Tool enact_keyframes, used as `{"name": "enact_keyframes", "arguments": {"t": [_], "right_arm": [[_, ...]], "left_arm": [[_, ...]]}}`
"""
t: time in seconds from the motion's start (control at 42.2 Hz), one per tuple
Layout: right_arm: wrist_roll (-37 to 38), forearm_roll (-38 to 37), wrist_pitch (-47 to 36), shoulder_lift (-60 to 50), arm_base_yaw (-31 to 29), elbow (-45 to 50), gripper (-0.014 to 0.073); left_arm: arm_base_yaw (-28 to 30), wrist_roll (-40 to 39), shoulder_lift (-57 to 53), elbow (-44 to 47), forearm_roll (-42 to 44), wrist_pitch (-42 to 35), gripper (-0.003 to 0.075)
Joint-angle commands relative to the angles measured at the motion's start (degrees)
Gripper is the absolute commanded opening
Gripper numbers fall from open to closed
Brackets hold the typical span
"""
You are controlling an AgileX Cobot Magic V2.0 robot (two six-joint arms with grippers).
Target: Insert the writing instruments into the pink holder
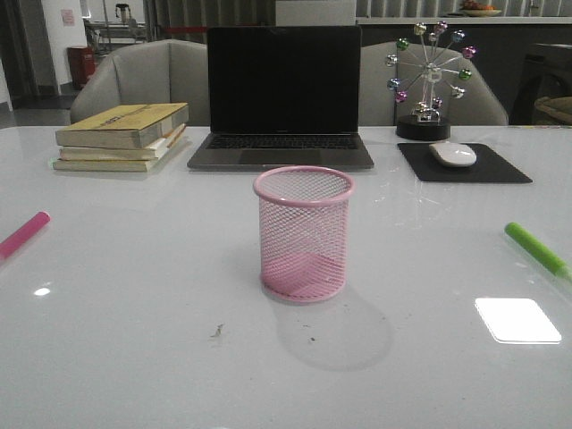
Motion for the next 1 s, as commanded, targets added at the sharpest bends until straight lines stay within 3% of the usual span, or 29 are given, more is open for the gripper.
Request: {"name": "enact_keyframes", "arguments": {"t": [0.0,0.972], "right_arm": [[-0.21,0.15,-5.65,-1.17,-0.4,-0.43,0.0057],[-0.32,0.15,-5.88,-1.17,-0.4,-0.49,0.0057]], "left_arm": [[-0.52,-0.49,-1.14,0.23,-0.43,-5.02,0.0099],[-0.52,-0.49,-1.14,0.23,-0.43,-6.05,0.0099]]}}
